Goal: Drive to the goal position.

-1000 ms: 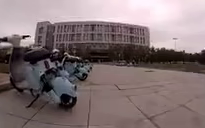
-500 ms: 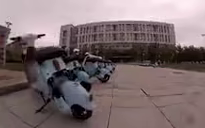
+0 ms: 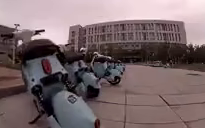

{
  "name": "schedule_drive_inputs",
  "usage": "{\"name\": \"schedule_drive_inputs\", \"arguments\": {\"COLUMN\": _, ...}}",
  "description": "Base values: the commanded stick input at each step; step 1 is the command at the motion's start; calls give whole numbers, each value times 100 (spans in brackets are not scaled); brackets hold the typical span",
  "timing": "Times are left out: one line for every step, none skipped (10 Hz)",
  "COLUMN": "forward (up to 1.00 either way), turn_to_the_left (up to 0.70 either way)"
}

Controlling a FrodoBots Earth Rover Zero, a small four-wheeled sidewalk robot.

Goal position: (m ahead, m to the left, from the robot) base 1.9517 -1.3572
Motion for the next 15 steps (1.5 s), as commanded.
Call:
{"name": "schedule_drive_inputs", "arguments": {"forward": 16, "turn_to_the_left": -54}}
{"name": "schedule_drive_inputs", "arguments": {"forward": -41, "turn_to_the_left": -29}}
{"name": "schedule_drive_inputs", "arguments": {"forward": -70, "turn_to_the_left": 0}}
{"name": "schedule_drive_inputs", "arguments": {"forward": -70, "turn_to_the_left": 0}}
{"name": "schedule_drive_inputs", "arguments": {"forward": -70, "turn_to_the_left": 0}}
{"name": "schedule_drive_inputs", "arguments": {"forward": -70, "turn_to_the_left": 0}}
{"name": "schedule_drive_inputs", "arguments": {"forward": -70, "turn_to_the_left": 0}}
{"name": "schedule_drive_inputs", "arguments": {"forward": -70, "turn_to_the_left": 0}}
{"name": "schedule_drive_inputs", "arguments": {"forward": -70, "turn_to_the_left": 0}}
{"name": "schedule_drive_inputs", "arguments": {"forward": -70, "turn_to_the_left": 0}}
{"name": "schedule_drive_inputs", "arguments": {"forward": -70, "turn_to_the_left": 0}}
{"name": "schedule_drive_inputs", "arguments": {"forward": -70, "turn_to_the_left": 0}}
{"name": "schedule_drive_inputs", "arguments": {"forward": -70, "turn_to_the_left": 0}}
{"name": "schedule_drive_inputs", "arguments": {"forward": -70, "turn_to_the_left": 0}}
{"name": "schedule_drive_inputs", "arguments": {"forward": -70, "turn_to_the_left": 0}}
